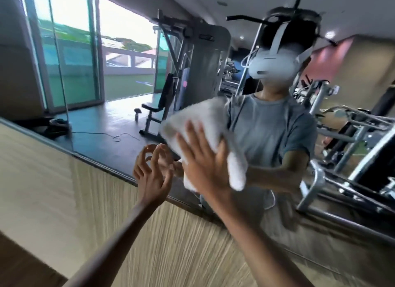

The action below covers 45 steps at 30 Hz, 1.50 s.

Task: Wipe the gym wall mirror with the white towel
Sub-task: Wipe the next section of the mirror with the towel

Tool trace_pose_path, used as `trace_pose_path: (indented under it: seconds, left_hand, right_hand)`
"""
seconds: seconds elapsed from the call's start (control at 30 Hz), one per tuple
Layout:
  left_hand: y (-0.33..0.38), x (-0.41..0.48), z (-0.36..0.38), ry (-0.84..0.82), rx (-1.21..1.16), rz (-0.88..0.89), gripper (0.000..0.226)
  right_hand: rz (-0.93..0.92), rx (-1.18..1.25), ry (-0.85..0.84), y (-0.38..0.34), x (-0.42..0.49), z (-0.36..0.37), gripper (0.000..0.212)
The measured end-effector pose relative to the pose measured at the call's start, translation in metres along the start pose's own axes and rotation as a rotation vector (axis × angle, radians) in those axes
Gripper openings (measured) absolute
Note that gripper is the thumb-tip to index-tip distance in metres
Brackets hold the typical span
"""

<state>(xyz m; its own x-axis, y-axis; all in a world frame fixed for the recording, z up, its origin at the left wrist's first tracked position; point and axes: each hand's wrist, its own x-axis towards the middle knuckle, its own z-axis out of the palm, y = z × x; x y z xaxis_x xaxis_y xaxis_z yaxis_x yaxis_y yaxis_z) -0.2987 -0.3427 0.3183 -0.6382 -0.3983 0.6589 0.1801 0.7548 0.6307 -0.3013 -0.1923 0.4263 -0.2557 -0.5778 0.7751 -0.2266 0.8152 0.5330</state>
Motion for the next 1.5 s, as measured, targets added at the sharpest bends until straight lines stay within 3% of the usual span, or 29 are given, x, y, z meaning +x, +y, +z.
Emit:
trace_pose_path:
  seconds: [0.13,0.23,0.33,0.5,0.57,0.63,0.7,0.77,0.87,0.93,1.07,1.13,1.2,1.3,1.4,1.5]
  left_hand:
    - [-0.039,0.016,-0.024,-0.012,-0.014,-0.050,0.072]
    - [-0.069,0.031,-0.039,-0.041,-0.033,-0.152,0.081]
    - [-0.090,0.044,-0.050,-0.101,0.003,-0.189,0.105]
    - [-0.109,0.050,-0.056,-0.124,0.027,-0.151,0.089]
    - [-0.119,0.052,-0.058,-0.158,0.052,-0.128,0.082]
    - [-0.131,0.053,-0.062,-0.180,0.074,-0.131,0.085]
    - [-0.146,0.057,-0.068,-0.191,0.066,-0.208,0.096]
    - [-0.161,0.060,-0.074,-0.207,0.056,-0.252,0.098]
    - [-0.174,0.063,-0.078,-0.229,0.079,-0.183,0.097]
    - [-0.180,0.061,-0.073,-0.231,0.090,-0.147,0.093]
    - [-0.191,0.055,-0.064,-0.227,0.088,-0.107,0.078]
    - [-0.195,0.055,-0.065,-0.241,0.096,-0.088,0.078]
    - [-0.206,0.055,-0.069,-0.268,0.122,-0.125,0.091]
    - [-0.236,0.059,-0.086,-0.247,0.088,-0.376,0.106]
    - [-0.261,0.069,-0.104,-0.234,0.069,-0.543,0.105]
    - [-0.266,0.088,-0.112,-0.239,0.083,-0.540,0.090]
  right_hand:
    - [-0.375,-0.049,-0.218,-0.018,-0.066,0.015,0.072]
    - [-0.481,-0.016,-0.230,0.017,-0.089,0.006,0.074]
    - [-0.360,0.061,-0.147,0.033,-0.055,-0.002,0.069]
    - [-0.004,0.002,-0.019,-0.036,0.038,0.004,0.067]
    - [-0.066,0.013,-0.066,-0.080,0.050,0.018,0.070]
    - [-0.266,-0.008,-0.129,-0.106,0.039,0.033,0.066]
    - [-0.460,-0.020,-0.219,-0.104,0.016,0.040,0.063]
    - [-0.538,-0.013,-0.257,-0.083,-0.002,0.032,0.068]
    - [-0.421,-0.024,-0.194,-0.052,0.004,0.019,0.077]
    - [-0.262,-0.012,-0.083,-0.051,0.036,0.014,0.070]
    - [-0.043,0.001,-0.025,-0.108,0.096,0.022,0.068]
    - [-0.153,0.026,-0.105,-0.148,0.099,0.037,0.073]
    - [-0.411,0.019,-0.213,-0.168,0.079,0.050,0.072]
    - [-0.687,-0.009,-0.336,-0.150,0.041,0.051,0.067]
    - [-0.638,0.033,-0.336,-0.121,0.039,0.039,0.074]
    - [-0.415,0.092,-0.157,-0.125,0.094,0.031,0.069]
